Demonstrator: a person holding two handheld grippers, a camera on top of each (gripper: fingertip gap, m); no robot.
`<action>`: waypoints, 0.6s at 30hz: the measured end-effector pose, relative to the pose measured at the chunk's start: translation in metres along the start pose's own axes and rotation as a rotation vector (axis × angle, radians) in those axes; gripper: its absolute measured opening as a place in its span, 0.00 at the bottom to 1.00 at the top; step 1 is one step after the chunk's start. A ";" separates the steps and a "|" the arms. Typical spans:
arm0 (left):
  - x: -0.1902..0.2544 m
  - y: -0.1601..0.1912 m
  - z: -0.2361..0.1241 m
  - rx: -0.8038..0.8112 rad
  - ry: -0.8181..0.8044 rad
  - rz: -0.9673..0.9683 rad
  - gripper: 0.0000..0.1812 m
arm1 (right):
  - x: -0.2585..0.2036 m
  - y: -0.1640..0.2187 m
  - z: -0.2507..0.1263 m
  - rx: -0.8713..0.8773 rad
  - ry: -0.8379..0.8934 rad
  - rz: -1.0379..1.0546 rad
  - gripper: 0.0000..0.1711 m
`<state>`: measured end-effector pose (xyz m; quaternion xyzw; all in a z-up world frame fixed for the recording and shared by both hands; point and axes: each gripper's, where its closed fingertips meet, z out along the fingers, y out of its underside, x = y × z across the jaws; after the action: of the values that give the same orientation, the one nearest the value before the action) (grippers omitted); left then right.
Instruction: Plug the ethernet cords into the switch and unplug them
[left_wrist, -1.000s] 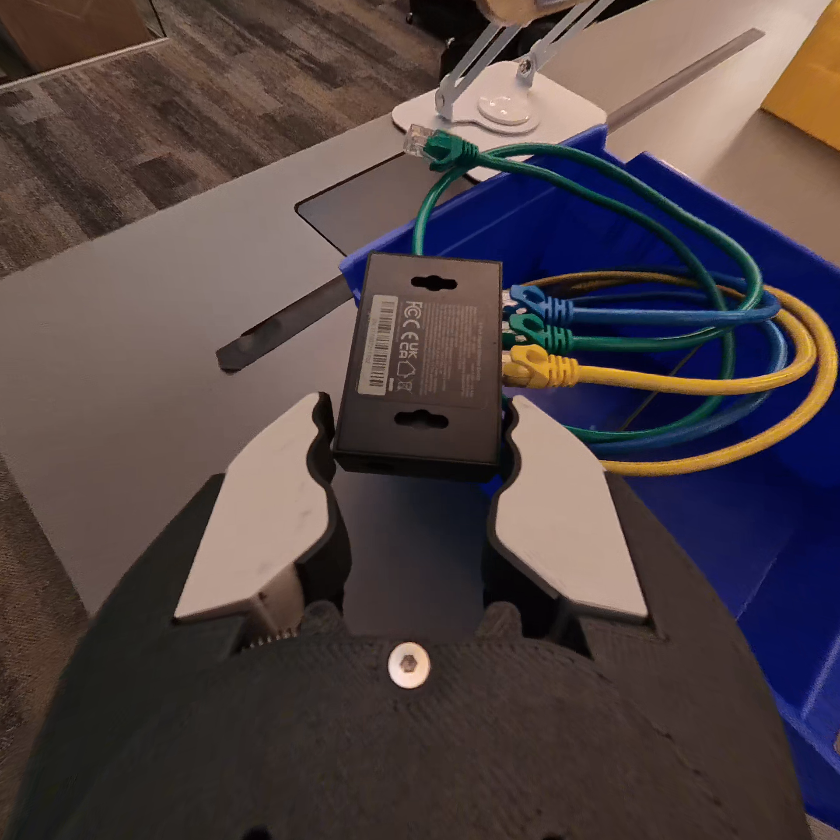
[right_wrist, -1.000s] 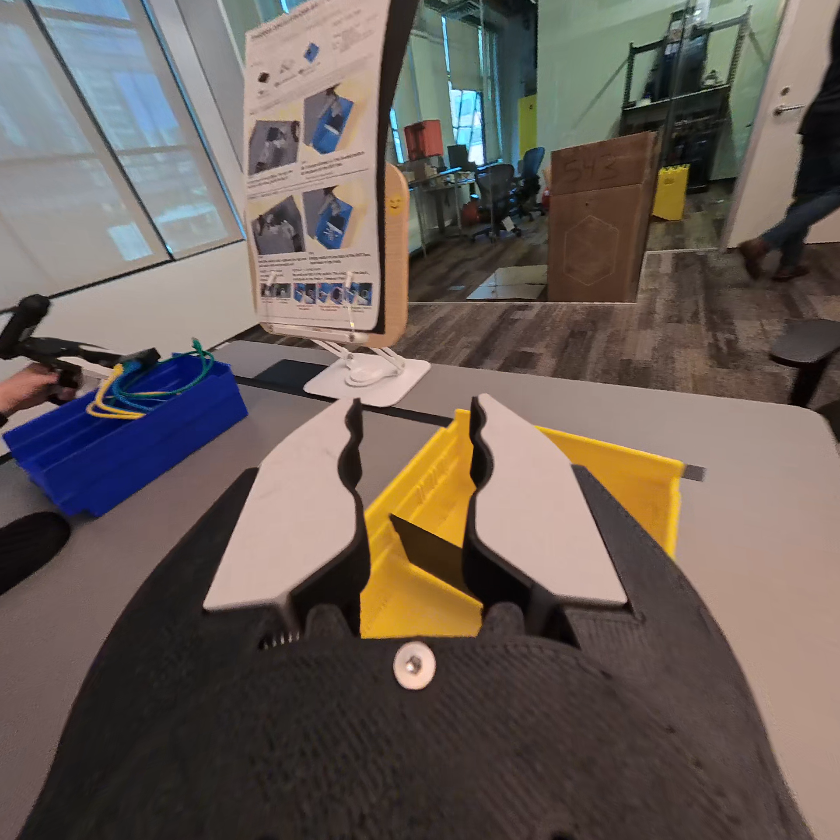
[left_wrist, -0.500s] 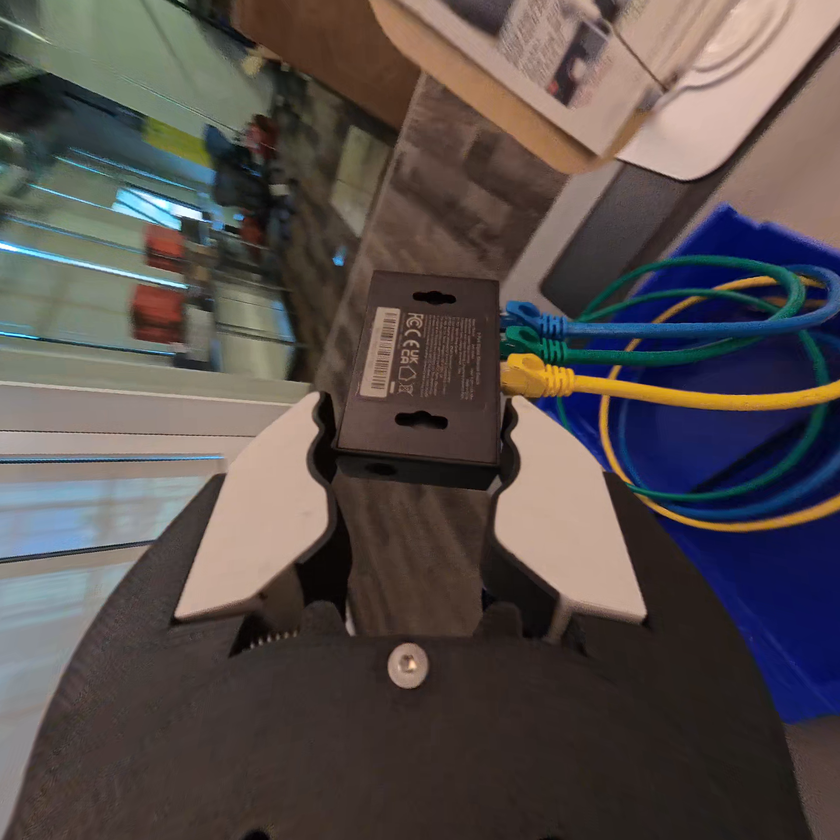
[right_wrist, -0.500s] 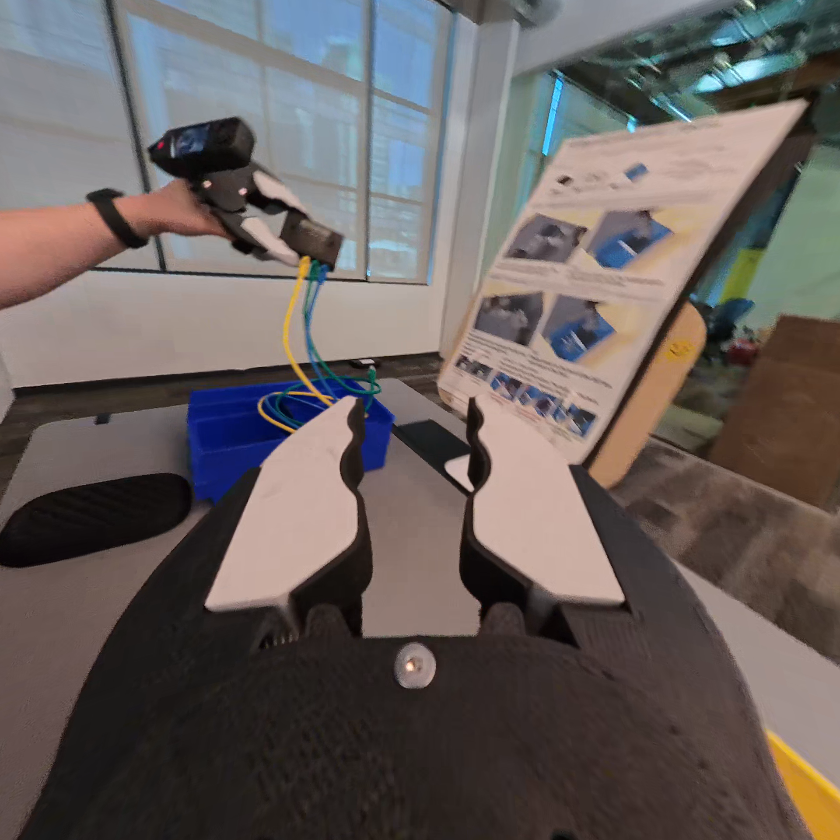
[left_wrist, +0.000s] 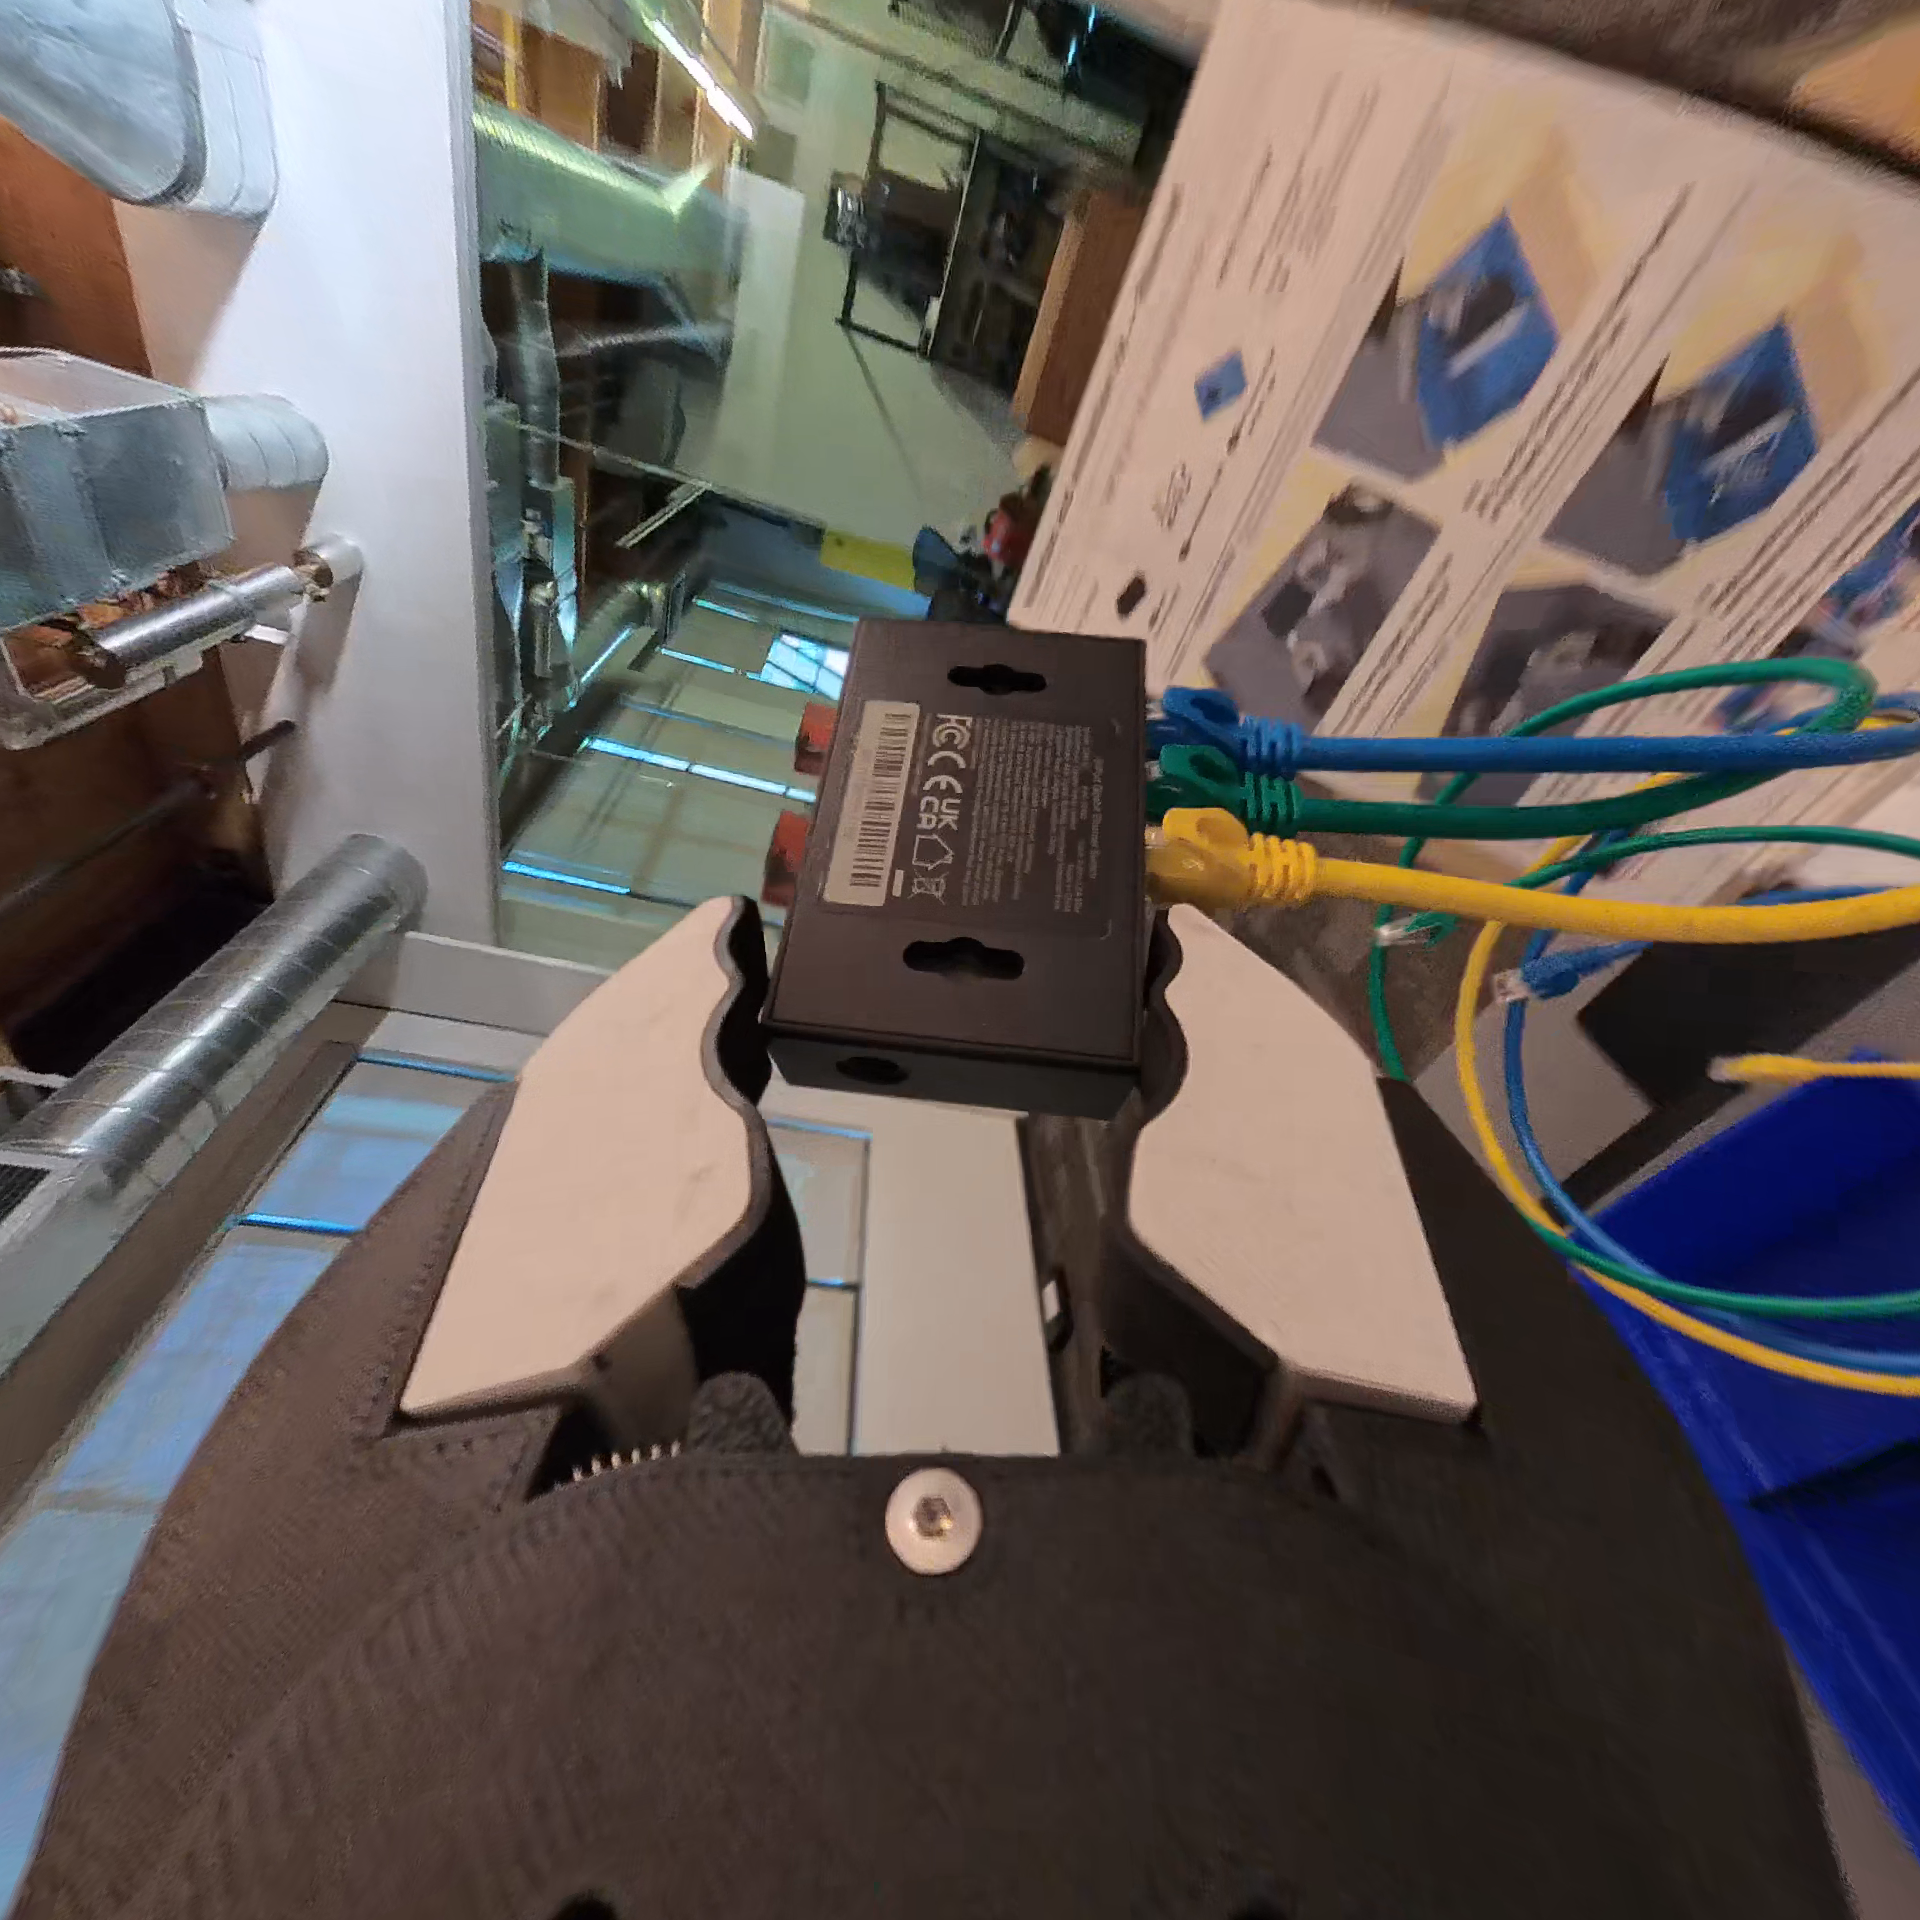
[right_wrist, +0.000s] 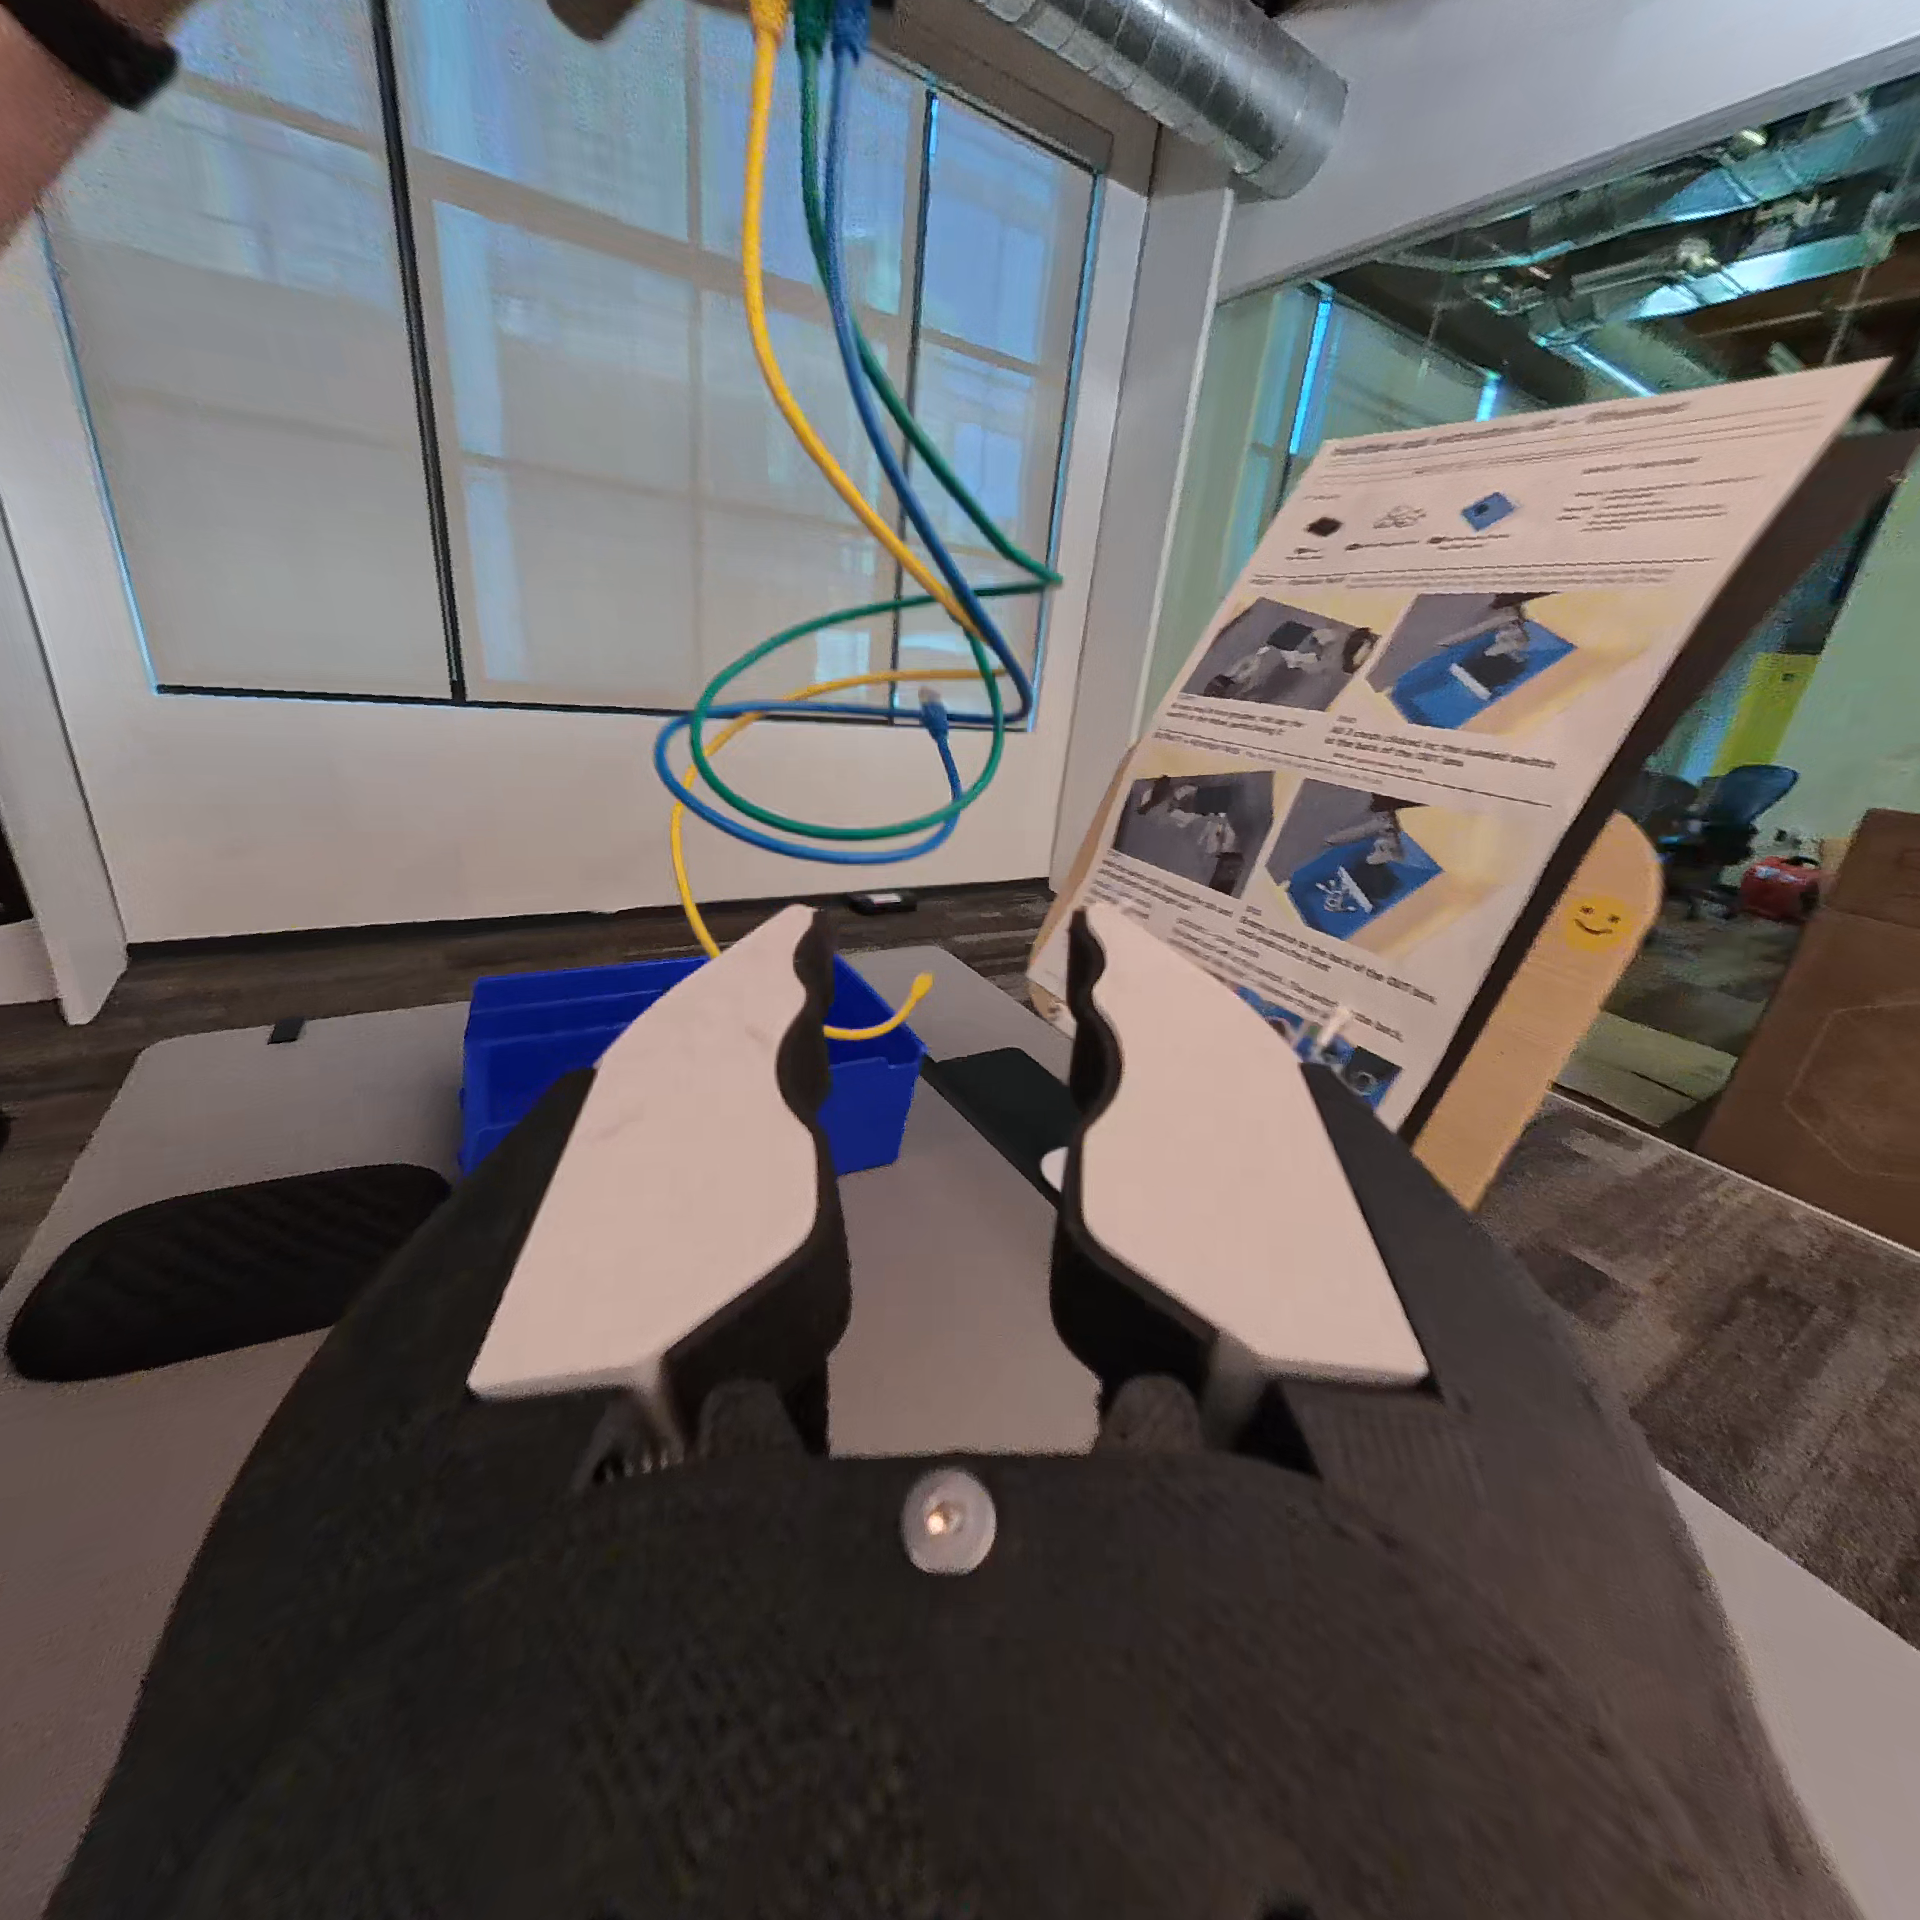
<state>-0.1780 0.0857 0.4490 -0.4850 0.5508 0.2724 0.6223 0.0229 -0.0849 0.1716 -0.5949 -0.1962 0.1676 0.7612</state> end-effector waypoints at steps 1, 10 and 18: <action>-0.003 -0.011 -0.003 0.018 0.008 -0.026 0.37 | 0.005 -0.003 -0.007 -0.001 0.023 -0.002 0.26; 0.072 -0.053 0.006 0.191 0.215 -0.246 0.35 | 0.024 -0.035 -0.058 0.021 0.204 -0.046 0.25; 0.241 -0.026 0.021 0.357 0.355 -0.462 0.35 | -0.039 -0.020 0.010 -0.017 0.121 -0.141 0.33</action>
<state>-0.0874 0.0482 0.2263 -0.5204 0.5650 -0.0650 0.6370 -0.0156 -0.1002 0.1895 -0.5952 -0.1925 0.0756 0.7765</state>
